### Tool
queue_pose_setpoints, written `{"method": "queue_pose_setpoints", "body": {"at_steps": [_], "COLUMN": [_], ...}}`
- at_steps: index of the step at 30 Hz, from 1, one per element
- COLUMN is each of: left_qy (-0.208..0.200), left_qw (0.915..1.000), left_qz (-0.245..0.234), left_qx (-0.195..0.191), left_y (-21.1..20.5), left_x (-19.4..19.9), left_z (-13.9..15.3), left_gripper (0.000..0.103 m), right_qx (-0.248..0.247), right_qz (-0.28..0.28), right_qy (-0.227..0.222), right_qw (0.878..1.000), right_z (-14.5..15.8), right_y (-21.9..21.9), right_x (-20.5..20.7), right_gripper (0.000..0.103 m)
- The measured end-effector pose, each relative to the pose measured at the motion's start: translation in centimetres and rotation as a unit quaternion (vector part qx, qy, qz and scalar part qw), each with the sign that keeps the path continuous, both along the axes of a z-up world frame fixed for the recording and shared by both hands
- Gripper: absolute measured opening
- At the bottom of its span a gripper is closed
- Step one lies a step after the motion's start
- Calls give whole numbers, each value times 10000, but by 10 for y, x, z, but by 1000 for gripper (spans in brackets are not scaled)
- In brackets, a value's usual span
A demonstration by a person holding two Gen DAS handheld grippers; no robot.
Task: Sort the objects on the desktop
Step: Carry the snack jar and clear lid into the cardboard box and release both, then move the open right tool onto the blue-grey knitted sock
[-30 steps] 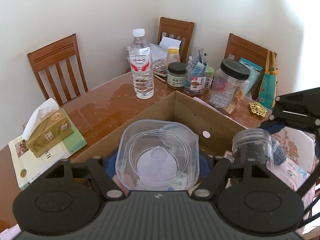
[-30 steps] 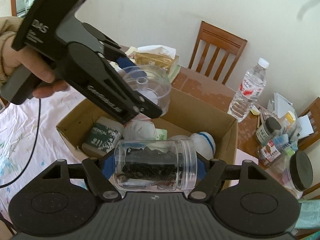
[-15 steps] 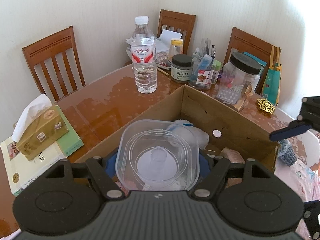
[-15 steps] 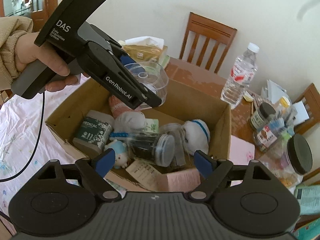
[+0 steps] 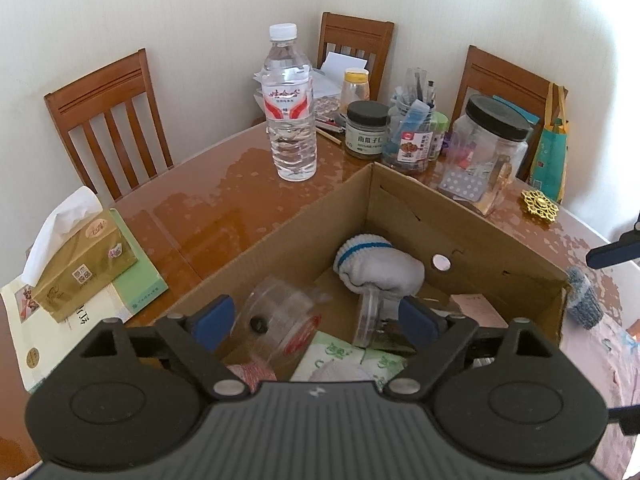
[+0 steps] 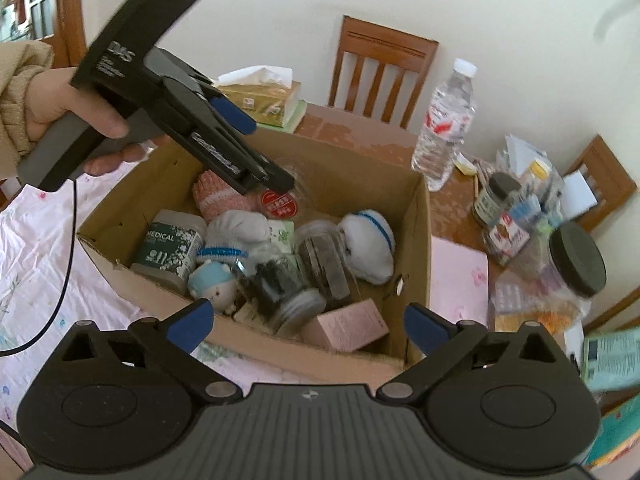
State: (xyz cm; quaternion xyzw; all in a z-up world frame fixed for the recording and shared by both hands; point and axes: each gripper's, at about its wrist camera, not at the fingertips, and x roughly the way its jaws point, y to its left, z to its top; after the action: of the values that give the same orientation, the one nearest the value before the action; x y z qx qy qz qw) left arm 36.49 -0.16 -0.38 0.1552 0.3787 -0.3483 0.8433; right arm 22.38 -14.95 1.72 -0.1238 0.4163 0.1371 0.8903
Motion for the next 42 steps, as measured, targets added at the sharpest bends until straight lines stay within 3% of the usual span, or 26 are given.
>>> {"method": "queue_pose_setpoints", "body": {"at_steps": [14,28,42], "left_qy": [-80,-215,-56], "left_qw": [9998,9992,9994], "left_qz": [-107,285,345], "left_qx": [161,199,59], "left_y": [-1,-23,-60], "left_x": [-45,-113,-171], "left_z": [18,46,30], "left_gripper": [94,95,95], "right_qx": [230,712,414], "right_qz": [-434,-468,-632], "right_qy": [-16,65,159], "right_qw": [9988,9963,9970], "right_z": [-8,-29,-52], "right_y": [-19,-72,-116], "right_x": [-49,-90,-117], "right_gripper": [103,103,103]}}
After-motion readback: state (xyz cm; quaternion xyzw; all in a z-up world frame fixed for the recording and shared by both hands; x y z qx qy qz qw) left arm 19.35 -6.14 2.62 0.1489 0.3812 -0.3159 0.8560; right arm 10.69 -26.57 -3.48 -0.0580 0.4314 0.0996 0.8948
